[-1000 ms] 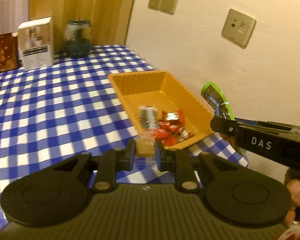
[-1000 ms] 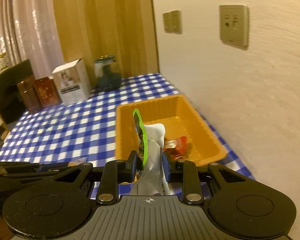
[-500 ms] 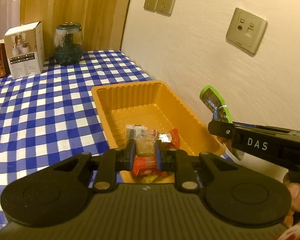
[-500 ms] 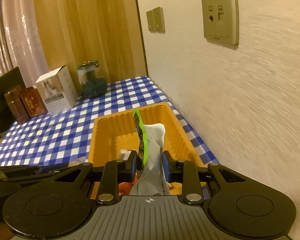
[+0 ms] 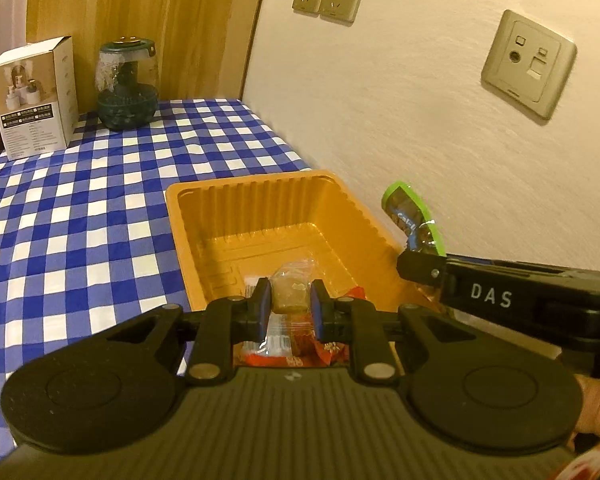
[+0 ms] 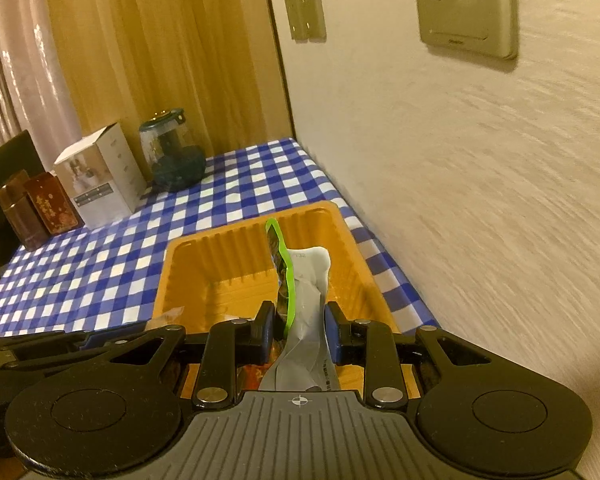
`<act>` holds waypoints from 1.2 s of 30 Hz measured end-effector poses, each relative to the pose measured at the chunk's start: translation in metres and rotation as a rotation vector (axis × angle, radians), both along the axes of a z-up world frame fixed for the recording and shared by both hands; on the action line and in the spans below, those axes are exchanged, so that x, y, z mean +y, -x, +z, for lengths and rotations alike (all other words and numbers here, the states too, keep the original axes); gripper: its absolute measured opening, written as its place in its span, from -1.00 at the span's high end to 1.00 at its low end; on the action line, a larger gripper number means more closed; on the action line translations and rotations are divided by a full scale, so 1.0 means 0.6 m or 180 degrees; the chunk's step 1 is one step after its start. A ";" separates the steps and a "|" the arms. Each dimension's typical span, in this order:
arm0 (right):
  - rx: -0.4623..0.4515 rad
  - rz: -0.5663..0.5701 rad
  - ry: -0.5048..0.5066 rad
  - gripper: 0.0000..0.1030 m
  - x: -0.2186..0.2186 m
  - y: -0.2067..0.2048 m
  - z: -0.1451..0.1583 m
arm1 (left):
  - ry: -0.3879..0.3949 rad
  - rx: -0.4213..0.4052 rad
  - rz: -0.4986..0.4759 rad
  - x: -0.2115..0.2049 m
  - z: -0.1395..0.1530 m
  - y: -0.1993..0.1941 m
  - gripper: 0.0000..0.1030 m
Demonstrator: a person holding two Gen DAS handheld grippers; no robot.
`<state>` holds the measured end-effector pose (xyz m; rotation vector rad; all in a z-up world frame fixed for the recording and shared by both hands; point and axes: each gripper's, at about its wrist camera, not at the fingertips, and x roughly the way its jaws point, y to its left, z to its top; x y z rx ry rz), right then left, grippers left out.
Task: Organize snacks
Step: 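Open the left gripper to drop the caramel while the right gripper releases the white packet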
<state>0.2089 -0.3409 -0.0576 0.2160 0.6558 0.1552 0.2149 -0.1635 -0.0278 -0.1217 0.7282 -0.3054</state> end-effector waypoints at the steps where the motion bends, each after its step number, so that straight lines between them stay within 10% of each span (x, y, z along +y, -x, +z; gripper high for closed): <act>1: 0.0007 0.0001 -0.0004 0.47 0.001 -0.004 -0.002 | -0.0002 0.0000 -0.0007 0.000 -0.002 -0.004 0.64; 36: 0.0102 0.0063 -0.0160 0.47 0.022 -0.039 -0.016 | -0.0151 -0.0029 0.0054 0.046 -0.011 -0.019 0.21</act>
